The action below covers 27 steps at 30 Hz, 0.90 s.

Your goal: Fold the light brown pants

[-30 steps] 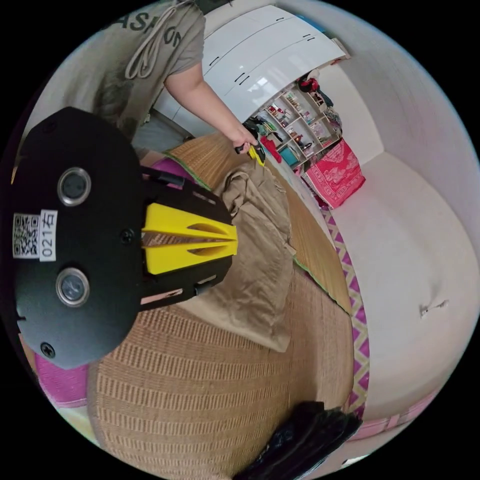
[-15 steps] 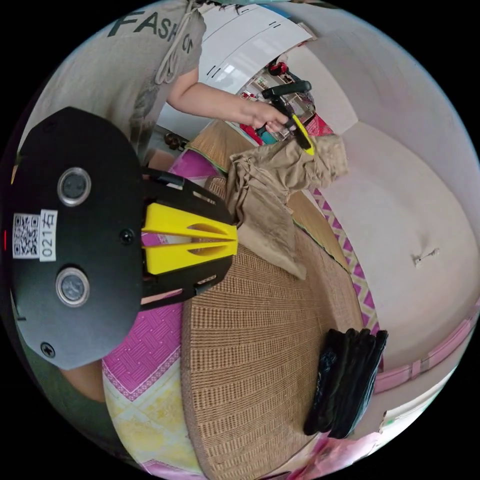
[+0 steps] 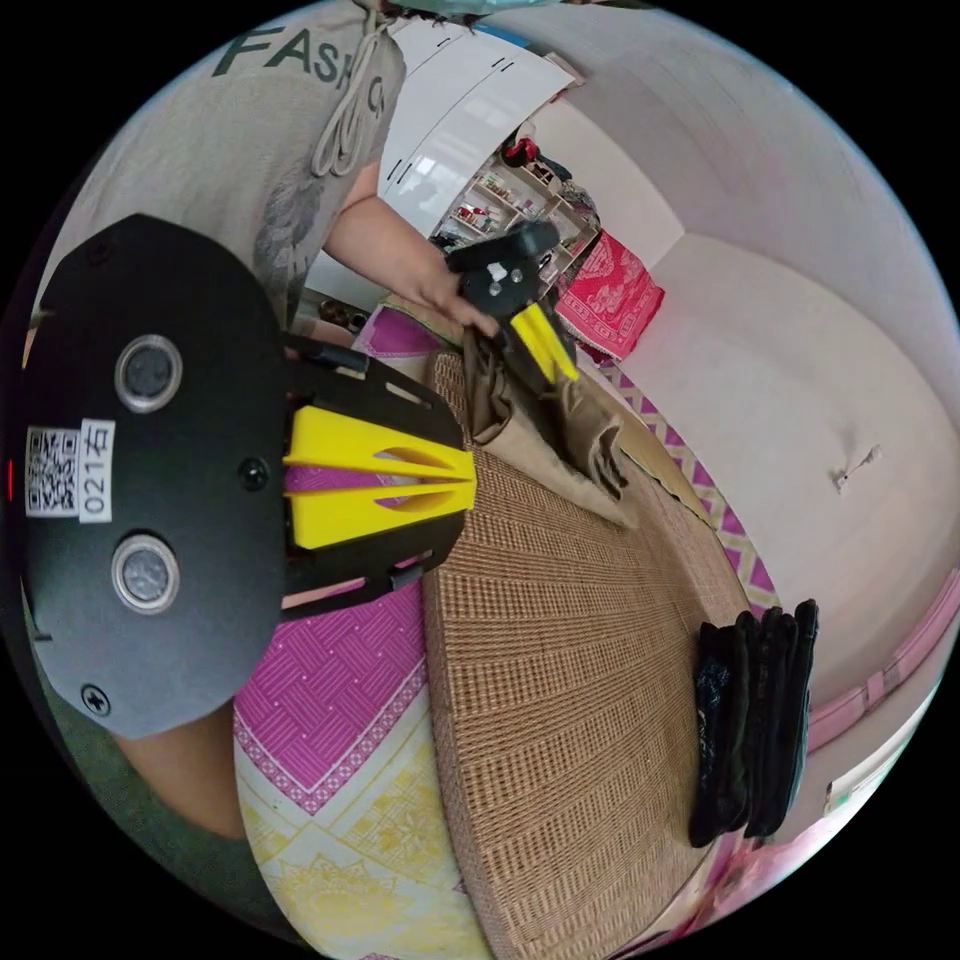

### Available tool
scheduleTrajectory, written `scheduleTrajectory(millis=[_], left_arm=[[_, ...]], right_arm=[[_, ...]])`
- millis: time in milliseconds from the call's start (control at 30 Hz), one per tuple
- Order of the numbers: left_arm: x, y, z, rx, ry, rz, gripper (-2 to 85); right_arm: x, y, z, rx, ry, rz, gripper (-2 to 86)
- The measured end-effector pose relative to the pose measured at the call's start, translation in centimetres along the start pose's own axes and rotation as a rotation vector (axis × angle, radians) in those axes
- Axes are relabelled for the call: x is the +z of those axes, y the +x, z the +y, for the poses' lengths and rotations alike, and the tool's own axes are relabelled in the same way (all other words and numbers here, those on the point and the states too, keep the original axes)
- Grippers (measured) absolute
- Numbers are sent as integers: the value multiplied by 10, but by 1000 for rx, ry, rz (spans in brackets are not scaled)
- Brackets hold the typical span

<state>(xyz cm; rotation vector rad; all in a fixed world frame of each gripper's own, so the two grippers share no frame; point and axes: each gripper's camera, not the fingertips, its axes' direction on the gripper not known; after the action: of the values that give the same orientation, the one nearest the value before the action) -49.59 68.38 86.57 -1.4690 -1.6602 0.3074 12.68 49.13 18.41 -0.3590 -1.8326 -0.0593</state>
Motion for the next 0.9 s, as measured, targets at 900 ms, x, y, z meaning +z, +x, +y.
scheduleTrajectory(millis=[900], left_arm=[[188,-204,261,-721,-49,595,27]], right_arm=[[252,50,-311,-59,-345,-111,100]])
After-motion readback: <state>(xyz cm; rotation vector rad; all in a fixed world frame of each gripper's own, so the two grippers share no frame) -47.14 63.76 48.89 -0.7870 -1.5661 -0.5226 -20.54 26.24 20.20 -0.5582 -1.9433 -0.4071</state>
